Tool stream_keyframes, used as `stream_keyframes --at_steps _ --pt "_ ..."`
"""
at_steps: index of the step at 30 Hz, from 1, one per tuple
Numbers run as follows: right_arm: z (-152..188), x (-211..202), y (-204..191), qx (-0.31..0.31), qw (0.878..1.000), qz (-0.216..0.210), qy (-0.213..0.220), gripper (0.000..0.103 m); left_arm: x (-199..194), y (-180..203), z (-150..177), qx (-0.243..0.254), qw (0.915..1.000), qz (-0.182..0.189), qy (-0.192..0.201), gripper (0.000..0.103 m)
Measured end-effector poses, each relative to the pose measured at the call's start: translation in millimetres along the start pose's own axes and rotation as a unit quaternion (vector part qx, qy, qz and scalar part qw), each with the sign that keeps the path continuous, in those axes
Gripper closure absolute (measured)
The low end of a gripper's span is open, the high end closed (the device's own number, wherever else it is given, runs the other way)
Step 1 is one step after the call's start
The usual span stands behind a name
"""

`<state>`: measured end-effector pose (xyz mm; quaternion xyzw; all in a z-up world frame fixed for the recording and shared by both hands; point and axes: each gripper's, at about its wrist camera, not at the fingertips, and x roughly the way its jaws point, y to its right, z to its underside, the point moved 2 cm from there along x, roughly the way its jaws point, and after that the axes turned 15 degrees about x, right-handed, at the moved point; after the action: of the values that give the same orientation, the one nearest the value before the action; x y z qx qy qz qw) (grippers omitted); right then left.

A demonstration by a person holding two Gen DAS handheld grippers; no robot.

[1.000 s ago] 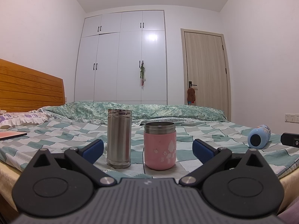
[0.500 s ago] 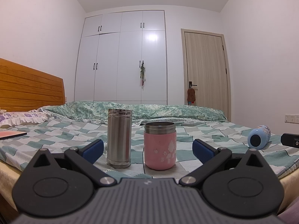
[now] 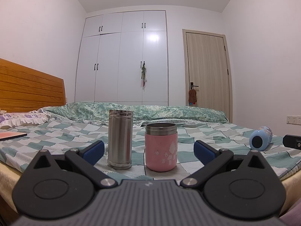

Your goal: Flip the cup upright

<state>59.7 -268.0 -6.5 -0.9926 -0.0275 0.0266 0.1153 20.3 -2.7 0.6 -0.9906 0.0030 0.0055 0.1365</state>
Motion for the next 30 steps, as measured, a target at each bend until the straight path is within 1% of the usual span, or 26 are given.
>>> stream_keyframes --at_steps 2,4,7,10,14,17,20,26,30 --pt "0 0 0 0.001 1.0 0.001 0.0 0.0 1 2 -2 0.002 1.0 0.001 -0.004 0.0" --pt "-3 -1 3 0.005 1.0 0.003 -0.001 0.0 2 6 -5 0.01 0.9999 0.01 -0.009 0.0" --pt "-8 -3 11 0.023 1.0 0.006 -0.004 0.0 7 13 -12 0.02 0.9991 0.036 -0.013 0.0" --pt "-11 4 17 0.03 0.999 0.015 -0.008 0.0 14 29 -26 0.033 0.9966 0.074 -0.017 0.0" --pt "-26 5 41 0.024 0.999 0.033 -0.005 0.0 27 57 -49 0.057 0.9922 0.111 -0.004 0.0" --pt "-38 11 63 0.022 0.999 0.047 0.001 0.0 42 88 -67 0.085 0.9864 0.141 0.005 0.0" --pt "-47 18 87 0.019 0.998 0.059 -0.001 0.0 61 119 -82 0.106 0.9795 0.171 0.006 0.0" --pt "-59 45 143 0.015 0.995 0.092 -0.019 0.0 106 181 -100 0.115 0.9671 0.227 -0.013 0.0" --pt "-64 59 172 0.009 0.993 0.114 -0.02 0.0 141 225 -110 0.133 0.9569 0.257 -0.028 0.0"
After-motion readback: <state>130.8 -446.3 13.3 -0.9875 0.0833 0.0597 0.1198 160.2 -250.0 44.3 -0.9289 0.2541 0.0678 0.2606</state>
